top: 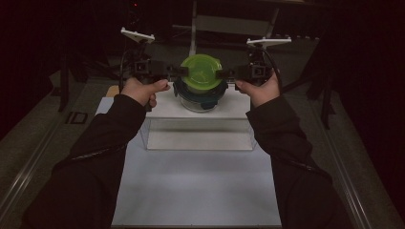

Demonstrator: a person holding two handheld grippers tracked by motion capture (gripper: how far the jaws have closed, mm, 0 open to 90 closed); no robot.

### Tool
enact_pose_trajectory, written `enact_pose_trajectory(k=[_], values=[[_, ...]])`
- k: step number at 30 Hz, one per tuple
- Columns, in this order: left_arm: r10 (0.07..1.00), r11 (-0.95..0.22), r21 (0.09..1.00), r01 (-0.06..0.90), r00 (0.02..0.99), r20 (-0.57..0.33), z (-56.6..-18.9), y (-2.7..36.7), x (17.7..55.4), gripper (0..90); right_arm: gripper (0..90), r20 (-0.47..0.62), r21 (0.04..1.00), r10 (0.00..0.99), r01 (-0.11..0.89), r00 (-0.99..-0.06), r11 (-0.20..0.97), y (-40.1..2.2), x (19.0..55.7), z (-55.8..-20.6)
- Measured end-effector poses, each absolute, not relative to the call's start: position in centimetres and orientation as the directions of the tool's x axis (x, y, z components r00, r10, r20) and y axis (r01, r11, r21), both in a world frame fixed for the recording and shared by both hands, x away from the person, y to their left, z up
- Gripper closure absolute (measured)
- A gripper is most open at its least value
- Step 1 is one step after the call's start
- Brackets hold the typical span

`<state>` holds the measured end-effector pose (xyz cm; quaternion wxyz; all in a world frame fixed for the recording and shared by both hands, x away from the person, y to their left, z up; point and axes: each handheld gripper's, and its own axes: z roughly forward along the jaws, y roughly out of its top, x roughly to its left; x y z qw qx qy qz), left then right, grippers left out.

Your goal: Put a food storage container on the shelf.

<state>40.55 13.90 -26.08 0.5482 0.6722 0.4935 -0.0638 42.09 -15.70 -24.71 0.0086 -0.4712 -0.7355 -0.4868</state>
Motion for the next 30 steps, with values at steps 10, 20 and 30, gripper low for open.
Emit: enact_pose_trajectory(k=[10,20,30], values=[[0.613,0.082,0.682,0.727,0.502,-0.609,-26.8,13.6,41.4,54.8,62.7,0.441,0.717,0.712,0.692,-0.547,0.088,-15.2,42.4,-24.4],[0.616,0.092,0.688,0.720,0.501,-0.608,-27.0,14.0,41.6,38.2,50.7,0.450,0.728,0.709,0.683,-0.542,0.060,-15.4,42.5,-24.4],[0.634,0.093,0.727,0.681,0.522,-0.570,-26.6,14.4,40.7,31.2,44.4,0.437,0.743,0.704,0.665,-0.561,0.069,-15.4,41.7,-24.2]])
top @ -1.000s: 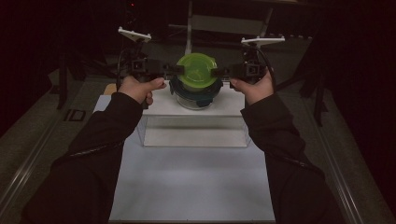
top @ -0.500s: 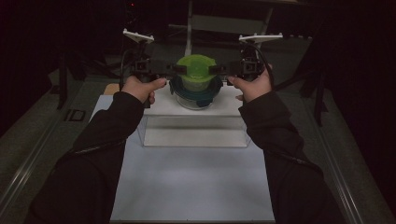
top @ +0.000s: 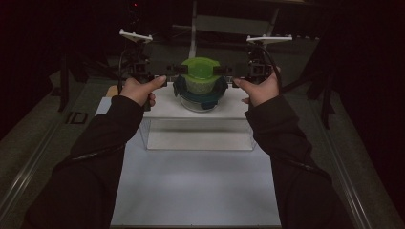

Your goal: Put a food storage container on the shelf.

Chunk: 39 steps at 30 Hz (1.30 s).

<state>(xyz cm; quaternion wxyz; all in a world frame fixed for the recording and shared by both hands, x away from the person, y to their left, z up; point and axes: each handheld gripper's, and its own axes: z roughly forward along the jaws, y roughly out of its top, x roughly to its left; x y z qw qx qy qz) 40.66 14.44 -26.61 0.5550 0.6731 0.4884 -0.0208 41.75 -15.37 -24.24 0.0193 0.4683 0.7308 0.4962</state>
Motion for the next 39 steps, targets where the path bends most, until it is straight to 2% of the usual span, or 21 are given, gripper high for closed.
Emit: enact_pose_trajectory(k=[7,10,16,19,21,29,39], values=[[0.611,0.070,0.762,0.643,0.576,-0.542,-26.3,14.6,39.5,30.1,39.8,0.407,0.762,0.698,0.640,-0.589,0.097,-15.1,40.8,-24.2],[0.604,0.022,0.813,0.582,0.640,-0.475,-26.5,14.5,38.6,21.8,36.4,0.409,0.770,0.687,0.631,-0.600,0.092,-15.4,40.4,-24.4],[0.587,0.012,0.843,0.537,0.679,-0.441,-26.6,14.5,37.2,11.5,29.6,0.403,0.777,0.670,0.620,-0.624,0.110,-15.7,40.0,-24.9],[0.585,-0.007,0.857,0.516,0.697,-0.415,-26.7,14.4,36.4,2.7,24.8,0.388,0.785,0.651,0.604,-0.652,0.138,-15.7,39.5,-25.5],[0.571,-0.017,0.860,0.511,0.711,-0.411,-27.0,14.3,35.9,1.0,23.4,0.390,0.787,0.643,0.601,-0.660,0.140,-15.9,39.2,-25.8],[0.539,-0.034,0.867,0.497,0.739,-0.403,-28.5,14.4,34.0,0.0,20.9,0.363,0.811,0.625,0.564,-0.691,0.152,-16.6,37.2,-27.2],[0.544,-0.063,0.903,0.425,0.773,-0.326,-31.7,14.7,30.9,0.1,19.1,0.354,0.820,0.588,0.543,-0.727,0.178,-17.9,34.5,-30.9]])
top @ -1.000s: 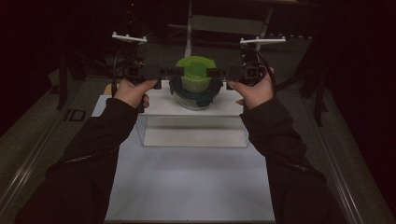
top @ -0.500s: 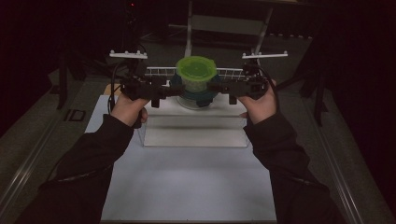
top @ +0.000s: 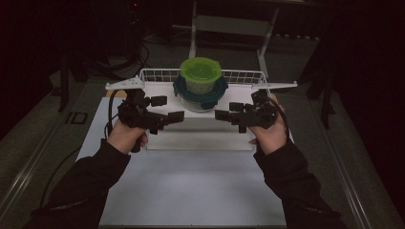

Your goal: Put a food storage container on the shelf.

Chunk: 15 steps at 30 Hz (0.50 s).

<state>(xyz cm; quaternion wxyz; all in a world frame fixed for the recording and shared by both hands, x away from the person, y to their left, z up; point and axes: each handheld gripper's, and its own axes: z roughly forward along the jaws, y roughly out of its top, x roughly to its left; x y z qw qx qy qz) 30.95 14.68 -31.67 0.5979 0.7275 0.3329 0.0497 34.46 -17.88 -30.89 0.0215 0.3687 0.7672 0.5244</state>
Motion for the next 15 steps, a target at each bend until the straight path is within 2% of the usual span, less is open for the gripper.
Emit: enact_pose_trajectory(k=[7,15], values=[[0.533,-0.110,0.908,0.404,0.795,-0.289,-34.8,14.2,29.1,0.1,15.4,0.352,0.821,0.565,0.536,-0.746,0.196,-18.6,33.1,-34.7],[0.538,-0.153,0.913,0.379,0.806,-0.245,-37.5,13.8,27.6,0.1,14.3,0.303,0.831,0.585,0.508,-0.753,0.225,-19.6,31.8,-38.1]])
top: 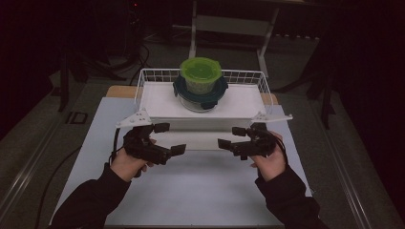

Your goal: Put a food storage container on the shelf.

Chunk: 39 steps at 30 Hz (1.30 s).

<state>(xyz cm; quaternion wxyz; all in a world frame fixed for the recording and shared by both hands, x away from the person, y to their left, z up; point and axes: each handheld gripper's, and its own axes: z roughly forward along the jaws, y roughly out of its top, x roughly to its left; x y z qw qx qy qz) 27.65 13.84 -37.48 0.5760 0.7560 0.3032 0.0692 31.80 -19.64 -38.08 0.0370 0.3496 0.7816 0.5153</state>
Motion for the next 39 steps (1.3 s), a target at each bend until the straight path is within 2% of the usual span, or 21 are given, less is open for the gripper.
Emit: enact_pose_trajectory(k=[13,17,24,39], values=[[0.543,-0.208,0.888,0.410,0.804,-0.244,-42.2,13.2,26.4,0.1,14.2,0.317,0.801,0.589,0.542,-0.743,0.252,-20.7,30.3,-43.2],[0.541,-0.275,0.866,0.416,0.812,-0.218,-43.7,12.9,26.0,0.1,14.2,0.321,0.794,0.591,0.550,-0.740,0.259,-20.9,30.0,-44.5],[0.544,-0.295,0.846,0.445,0.806,-0.234,-46.6,12.9,25.2,0.1,14.3,0.336,0.766,0.601,0.582,-0.725,0.274,-21.4,29.3,-47.2],[0.587,-0.329,0.810,0.486,0.777,-0.228,-50.6,14.7,23.5,0.1,14.3,0.257,0.802,0.606,0.516,-0.753,0.302,-23.5,27.2,-49.1]])
